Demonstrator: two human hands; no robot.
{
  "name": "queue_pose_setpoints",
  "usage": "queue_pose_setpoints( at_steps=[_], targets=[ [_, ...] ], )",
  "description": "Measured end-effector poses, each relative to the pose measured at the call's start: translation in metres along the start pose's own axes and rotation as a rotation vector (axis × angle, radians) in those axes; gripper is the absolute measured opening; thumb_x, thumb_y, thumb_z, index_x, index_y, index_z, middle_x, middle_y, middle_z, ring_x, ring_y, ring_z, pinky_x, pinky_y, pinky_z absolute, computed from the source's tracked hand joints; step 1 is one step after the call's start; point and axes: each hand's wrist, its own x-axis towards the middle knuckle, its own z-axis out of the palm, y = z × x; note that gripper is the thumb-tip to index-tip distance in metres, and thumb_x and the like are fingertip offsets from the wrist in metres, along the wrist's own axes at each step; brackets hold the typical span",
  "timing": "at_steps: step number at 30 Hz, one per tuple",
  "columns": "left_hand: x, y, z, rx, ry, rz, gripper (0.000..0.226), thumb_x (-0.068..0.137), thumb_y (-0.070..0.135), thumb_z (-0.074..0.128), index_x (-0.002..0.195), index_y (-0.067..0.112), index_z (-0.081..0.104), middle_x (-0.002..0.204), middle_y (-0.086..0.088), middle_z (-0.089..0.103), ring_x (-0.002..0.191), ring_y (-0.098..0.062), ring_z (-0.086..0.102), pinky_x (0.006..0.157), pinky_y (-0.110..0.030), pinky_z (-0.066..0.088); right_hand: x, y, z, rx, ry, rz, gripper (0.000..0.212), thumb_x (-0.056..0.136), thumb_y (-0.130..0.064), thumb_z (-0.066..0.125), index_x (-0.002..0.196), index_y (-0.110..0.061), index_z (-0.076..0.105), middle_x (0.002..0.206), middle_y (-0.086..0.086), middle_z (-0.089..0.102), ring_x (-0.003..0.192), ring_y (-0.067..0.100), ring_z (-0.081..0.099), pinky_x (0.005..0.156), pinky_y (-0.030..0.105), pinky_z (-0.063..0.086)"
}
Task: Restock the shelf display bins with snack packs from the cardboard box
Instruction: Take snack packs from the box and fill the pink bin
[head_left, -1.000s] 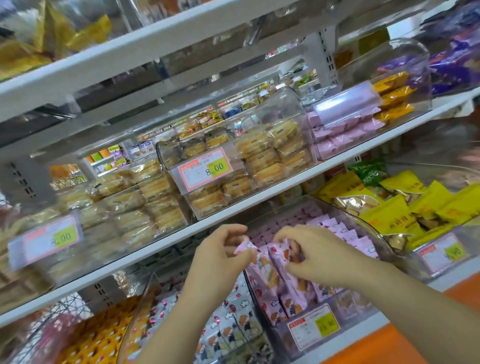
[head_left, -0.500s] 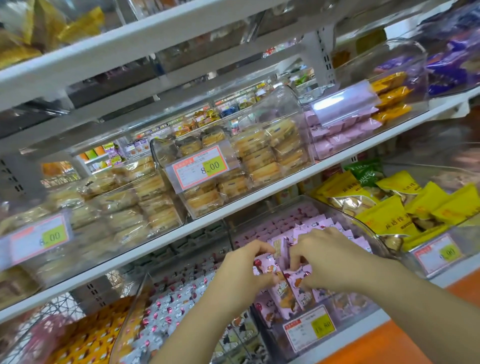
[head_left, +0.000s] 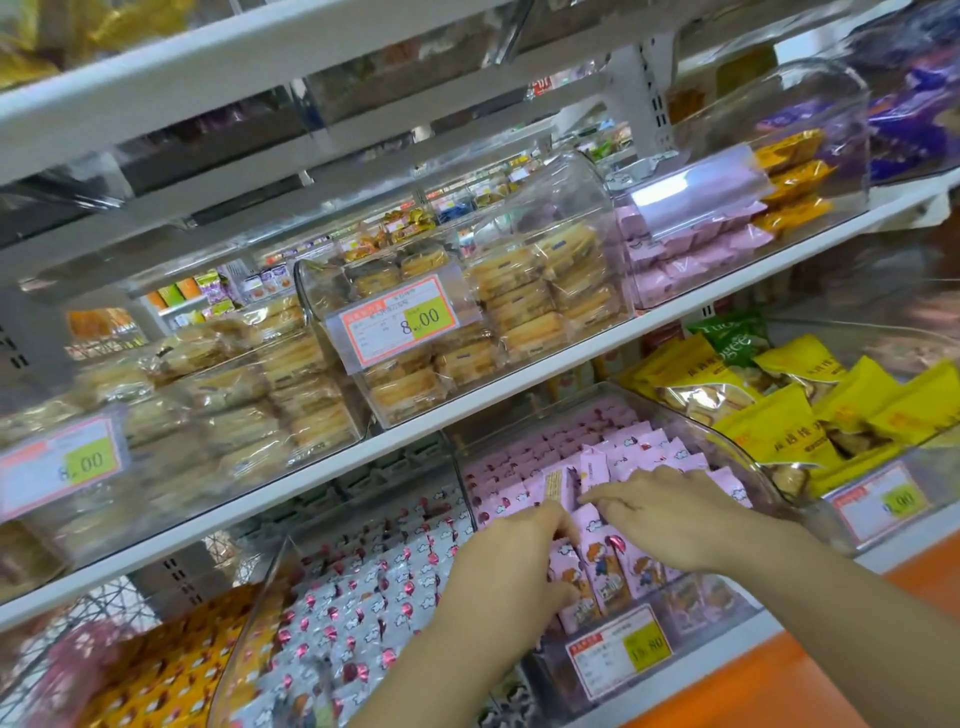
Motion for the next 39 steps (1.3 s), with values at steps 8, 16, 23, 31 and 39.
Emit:
queue_pose_setpoints(
  at_steps=[8,16,23,31,39],
  targets=[
    [0.002,-0.013,-0.011,-0.308,-0.108,-0.055,0.056,0.079,0.045,0.073,0.126,0.041,0.044,0.110,0.021,0.060,0.095,-0.001,0.059,0.091,-0.028,0.048,0.000,-0.005,-0.001,0.004,-0.058,-0.008,0.047,0.100,-0.032,0.013,0.143,-0.041,0.029,0.146,0.003,0.042,0.127,0.024,0.035,0.109,0.046,0.020],
    [0.048,-0.029,-0.004,-0.505,-0.041,-0.283,0.026,0.095,0.030,0.056,0.120,0.021,0.057,0.091,0.006,0.062,0.066,-0.009,0.055,0.049,-0.013,0.042,-0.001,0.004,0.002,0.534,0.383,-0.040,0.013,0.096,-0.037,0.049,0.102,-0.028,0.042,0.055,-0.003,0.035,0.047,0.009,0.033,0.049,0.025,0.025],
    [0.079,-0.014,0.008,-0.330,-0.119,-0.279,0.053,0.087,0.042,0.065,0.132,0.017,0.050,0.126,-0.004,0.057,0.087,-0.016,0.057,0.071,-0.024,0.044,-0.002,0.021,-0.012,0.889,0.324,-0.047,0.018,0.090,-0.024,0.063,0.090,-0.023,0.044,0.075,-0.008,0.048,0.054,0.010,0.044,0.053,0.024,0.036],
    [0.061,-0.034,-0.015,-0.545,0.028,-0.357,0.039,0.089,0.022,0.058,0.128,0.022,0.050,0.099,-0.003,0.068,0.079,-0.017,0.066,0.069,-0.024,0.053,-0.014,0.001,-0.043,0.990,0.132,-0.064,0.065,0.080,-0.021,0.072,0.135,-0.029,0.039,0.104,-0.004,0.062,0.089,0.010,0.063,0.076,0.029,0.050],
    [0.004,-0.081,-0.035,-0.671,0.185,-0.458,0.022,0.096,0.025,0.046,0.090,0.032,0.066,0.086,-0.004,0.066,0.070,-0.022,0.056,0.066,-0.031,0.044,-0.017,-0.040,-0.050,0.789,0.350,-0.235,0.036,0.078,-0.026,0.076,0.107,-0.030,0.056,0.104,-0.014,0.060,0.095,0.003,0.058,0.076,0.021,0.051]
  ],
)
